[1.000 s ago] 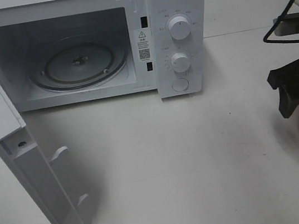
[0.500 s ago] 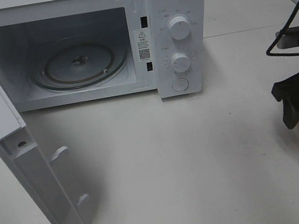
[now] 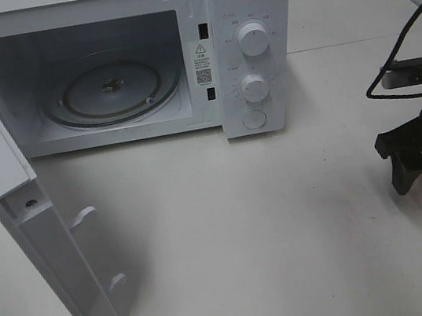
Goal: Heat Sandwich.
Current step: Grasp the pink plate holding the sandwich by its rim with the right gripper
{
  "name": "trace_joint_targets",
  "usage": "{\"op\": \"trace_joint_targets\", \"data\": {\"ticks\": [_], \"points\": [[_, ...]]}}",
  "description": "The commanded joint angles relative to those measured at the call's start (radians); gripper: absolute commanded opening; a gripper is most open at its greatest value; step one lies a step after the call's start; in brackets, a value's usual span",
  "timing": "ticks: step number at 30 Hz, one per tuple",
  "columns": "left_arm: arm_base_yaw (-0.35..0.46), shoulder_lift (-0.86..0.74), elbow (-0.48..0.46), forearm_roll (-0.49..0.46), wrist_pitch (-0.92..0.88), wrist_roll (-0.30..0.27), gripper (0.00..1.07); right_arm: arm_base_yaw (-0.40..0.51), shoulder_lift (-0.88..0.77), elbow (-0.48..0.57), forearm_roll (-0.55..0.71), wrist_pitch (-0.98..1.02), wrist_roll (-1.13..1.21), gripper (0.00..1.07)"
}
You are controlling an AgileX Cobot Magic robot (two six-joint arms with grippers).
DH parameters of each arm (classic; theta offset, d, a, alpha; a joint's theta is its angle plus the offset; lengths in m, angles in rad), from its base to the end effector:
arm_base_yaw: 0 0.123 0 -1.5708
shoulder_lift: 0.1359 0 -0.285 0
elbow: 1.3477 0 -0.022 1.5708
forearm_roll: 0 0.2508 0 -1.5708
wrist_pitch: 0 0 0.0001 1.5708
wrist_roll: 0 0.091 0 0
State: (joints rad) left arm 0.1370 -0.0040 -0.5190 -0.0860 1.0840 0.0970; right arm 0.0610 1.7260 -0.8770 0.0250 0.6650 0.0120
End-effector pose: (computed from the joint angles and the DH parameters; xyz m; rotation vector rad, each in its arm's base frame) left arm -0.0078 -0.0081 0.2809 -0.0345 2.0416 0.0436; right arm 0.2908 0.0192 0.1488 -0.0456 2.9978 0.0331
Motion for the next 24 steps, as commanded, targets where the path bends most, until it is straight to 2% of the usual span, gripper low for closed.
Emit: {"op": "trace_joint_targets", "data": {"ticks": [1,11,24], "points": [[-0.005,-0.018,0.003,0.002,-0.016,-0.008,0.81,-0.003,0.010,0.006,-0.009,-0.015,-0.007,0.76],[-0.005,-0.018,0.003,0.002,-0.016,-0.008,0.81,-0.003,0.079,0.006,-0.009,-0.026,0.001,0.76],[-0.005,-0.018,0.003,0.002,-0.016,-0.008,0.81,-0.003,0.081,0.006,-0.025,-0.052,0.028,0.75]]}}
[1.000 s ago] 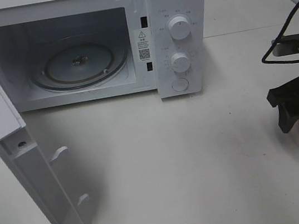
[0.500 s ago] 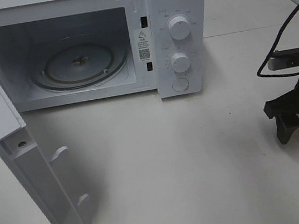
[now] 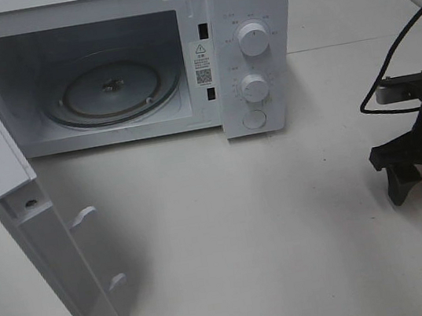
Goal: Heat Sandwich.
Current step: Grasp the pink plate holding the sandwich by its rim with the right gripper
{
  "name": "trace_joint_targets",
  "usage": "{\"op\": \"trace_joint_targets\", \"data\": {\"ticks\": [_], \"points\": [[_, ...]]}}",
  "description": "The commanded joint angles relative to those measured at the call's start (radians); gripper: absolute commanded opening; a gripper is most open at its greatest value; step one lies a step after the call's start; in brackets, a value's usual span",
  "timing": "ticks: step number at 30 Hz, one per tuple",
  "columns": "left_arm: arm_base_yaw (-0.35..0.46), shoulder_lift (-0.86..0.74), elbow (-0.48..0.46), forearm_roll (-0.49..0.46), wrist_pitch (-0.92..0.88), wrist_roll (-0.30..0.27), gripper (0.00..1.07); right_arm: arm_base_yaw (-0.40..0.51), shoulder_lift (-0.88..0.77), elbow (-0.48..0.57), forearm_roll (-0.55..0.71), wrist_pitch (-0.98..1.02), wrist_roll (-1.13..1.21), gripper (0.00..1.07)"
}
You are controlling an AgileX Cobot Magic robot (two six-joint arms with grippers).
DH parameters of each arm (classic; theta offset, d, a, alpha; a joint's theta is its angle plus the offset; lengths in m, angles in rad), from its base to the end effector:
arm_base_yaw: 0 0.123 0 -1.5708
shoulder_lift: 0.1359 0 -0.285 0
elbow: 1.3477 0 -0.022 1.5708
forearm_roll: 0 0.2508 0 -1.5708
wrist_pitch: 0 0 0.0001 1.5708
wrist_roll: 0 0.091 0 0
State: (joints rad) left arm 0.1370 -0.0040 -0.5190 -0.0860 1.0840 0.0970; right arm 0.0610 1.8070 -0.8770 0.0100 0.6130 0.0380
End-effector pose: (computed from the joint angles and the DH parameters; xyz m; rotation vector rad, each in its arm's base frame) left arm -0.0078 -0.0081 0.2809 -0.0345 2.0416 0.0436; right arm 0.2967 0.0186 0.1255 -0.0229 3.0269 0.0180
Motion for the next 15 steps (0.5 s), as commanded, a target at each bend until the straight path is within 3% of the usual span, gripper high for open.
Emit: {"op": "trace_joint_targets", "data": {"ticks": [1,15], "points": [[-0.005,-0.018,0.003,0.002,-0.016,-0.008,0.81,-0.003,0.000,0.006,-0.010,-0.002,0.003,0.75],[-0.005,-0.018,0.003,0.002,-0.016,-0.008,0.81,-0.003,0.006,0.025,-0.010,-0.023,0.013,0.75]]}}
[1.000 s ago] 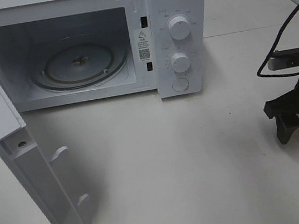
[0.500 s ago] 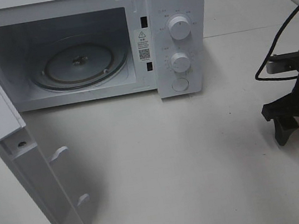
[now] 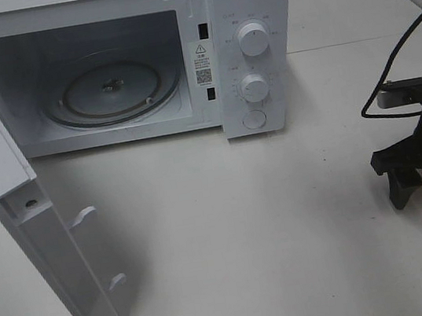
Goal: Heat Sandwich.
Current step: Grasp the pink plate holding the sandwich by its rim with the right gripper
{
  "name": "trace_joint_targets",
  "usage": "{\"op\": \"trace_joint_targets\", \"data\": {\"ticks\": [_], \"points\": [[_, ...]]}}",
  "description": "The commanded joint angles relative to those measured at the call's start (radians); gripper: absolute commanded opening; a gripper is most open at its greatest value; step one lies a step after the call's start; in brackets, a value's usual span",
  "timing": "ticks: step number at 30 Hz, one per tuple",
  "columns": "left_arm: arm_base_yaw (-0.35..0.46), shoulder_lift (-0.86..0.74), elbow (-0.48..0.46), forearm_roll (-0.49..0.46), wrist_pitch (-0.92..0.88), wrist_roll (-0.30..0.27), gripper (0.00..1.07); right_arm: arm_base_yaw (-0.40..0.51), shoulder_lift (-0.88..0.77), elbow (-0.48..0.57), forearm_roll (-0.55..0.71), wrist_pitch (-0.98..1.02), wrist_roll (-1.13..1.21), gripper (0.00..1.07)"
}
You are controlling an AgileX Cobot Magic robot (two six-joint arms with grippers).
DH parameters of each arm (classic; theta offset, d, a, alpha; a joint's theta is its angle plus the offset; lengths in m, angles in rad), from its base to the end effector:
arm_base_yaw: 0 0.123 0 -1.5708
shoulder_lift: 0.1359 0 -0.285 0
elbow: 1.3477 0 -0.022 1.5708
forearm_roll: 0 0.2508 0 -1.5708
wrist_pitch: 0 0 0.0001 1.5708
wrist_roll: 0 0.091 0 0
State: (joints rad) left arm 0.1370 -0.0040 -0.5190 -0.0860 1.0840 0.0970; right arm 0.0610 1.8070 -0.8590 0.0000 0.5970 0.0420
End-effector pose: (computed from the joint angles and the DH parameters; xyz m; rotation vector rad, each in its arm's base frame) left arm -0.0078 -0.0081 0.2809 -0.0345 2.0416 0.0436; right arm 0.2934 0.0179 0.1222 -0.0288 3.0286 0.0088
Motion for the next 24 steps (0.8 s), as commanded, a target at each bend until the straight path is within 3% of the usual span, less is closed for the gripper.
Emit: {"op": "trace_joint_targets", "data": {"ticks": [1,6,14,16,18,20,21,22,24], "points": [[-0.005,-0.018,0.003,0.002,-0.016,-0.008,0.81,-0.003,0.011,0.007,0.000,-0.007,0.009,0.75],[-0.005,-0.018,0.003,0.002,-0.016,-0.008,0.81,-0.003,0.045,0.006,0.000,-0.009,0.009,0.74],[-0.005,-0.018,0.003,0.002,-0.016,-0.008,0.81,-0.003,0.046,0.005,0.000,-0.004,0.027,0.57],[-0.005,-0.018,0.003,0.002,-0.016,-0.008,0.81,-0.003,0.046,0.005,0.000,-0.002,0.027,0.48],[-0.005,-0.018,0.003,0.002,-0.016,-0.008,0.81,-0.003,0.046,0.005,0.000,-0.003,0.030,0.33],[-0.005,-0.018,0.003,0.002,-0.016,-0.008,0.81,-0.003,0.046,0.005,0.000,-0.003,0.030,0.28],[-0.005,-0.018,0.003,0.002,-0.016,-0.008,0.81,-0.003,0.046,0.005,-0.006,-0.003,0.030,0.16],[-0.005,-0.018,0.003,0.002,-0.016,-0.008,0.81,-0.003,0.046,0.005,-0.007,-0.003,0.029,0.10],[-0.005,-0.018,0.003,0.002,-0.016,-0.008,0.81,-0.003,0.046,0.005,-0.007,-0.003,0.028,0.05]]}}
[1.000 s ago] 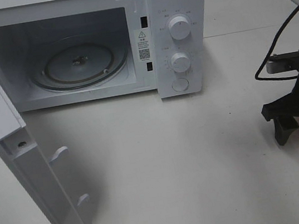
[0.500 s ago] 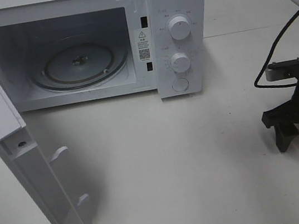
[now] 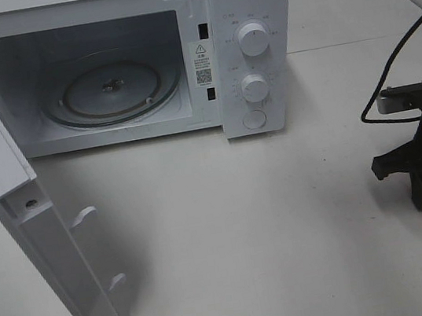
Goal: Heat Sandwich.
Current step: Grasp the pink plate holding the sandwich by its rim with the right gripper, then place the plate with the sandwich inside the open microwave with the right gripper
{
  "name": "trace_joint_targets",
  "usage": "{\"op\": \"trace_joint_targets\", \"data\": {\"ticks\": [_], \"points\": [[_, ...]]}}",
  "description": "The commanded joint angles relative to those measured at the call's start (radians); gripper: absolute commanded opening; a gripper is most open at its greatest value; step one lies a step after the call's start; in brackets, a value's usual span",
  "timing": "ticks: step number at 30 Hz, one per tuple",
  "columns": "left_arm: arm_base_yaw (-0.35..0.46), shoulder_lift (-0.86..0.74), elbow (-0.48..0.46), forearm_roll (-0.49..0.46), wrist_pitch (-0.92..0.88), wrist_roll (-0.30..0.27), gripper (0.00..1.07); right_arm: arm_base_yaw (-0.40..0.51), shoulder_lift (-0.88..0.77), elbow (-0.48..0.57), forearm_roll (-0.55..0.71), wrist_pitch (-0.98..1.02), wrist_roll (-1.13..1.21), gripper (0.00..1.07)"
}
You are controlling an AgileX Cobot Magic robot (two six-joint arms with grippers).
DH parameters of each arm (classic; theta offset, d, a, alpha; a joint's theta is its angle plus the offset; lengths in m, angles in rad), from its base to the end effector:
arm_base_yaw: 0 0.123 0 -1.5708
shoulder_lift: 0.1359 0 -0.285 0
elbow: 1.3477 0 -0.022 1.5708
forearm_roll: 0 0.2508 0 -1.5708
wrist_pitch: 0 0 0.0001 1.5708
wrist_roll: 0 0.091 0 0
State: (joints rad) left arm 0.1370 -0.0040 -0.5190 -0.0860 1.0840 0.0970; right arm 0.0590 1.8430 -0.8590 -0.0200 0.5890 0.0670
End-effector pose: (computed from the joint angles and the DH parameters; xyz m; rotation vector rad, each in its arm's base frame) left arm -0.0078 -0.0081 0.2809 -0.0345 2.0416 0.0436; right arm 0.2940 0.0164 0.1117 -0.0125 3.0560 -0.0099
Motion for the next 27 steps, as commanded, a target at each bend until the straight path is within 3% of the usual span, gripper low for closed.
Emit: {"op": "trace_joint_targets", "data": {"ticks": [1,27], "points": [[-0.005,-0.018,0.003,0.002,-0.016,-0.008,0.81,-0.001,0.010,0.005,0.012,0.005,0.002,0.01],[-0.005,-0.018,0.003,0.002,-0.016,-0.008,0.81,0.000,-0.060,0.005,-0.039,0.060,-0.001,0.00]]}}
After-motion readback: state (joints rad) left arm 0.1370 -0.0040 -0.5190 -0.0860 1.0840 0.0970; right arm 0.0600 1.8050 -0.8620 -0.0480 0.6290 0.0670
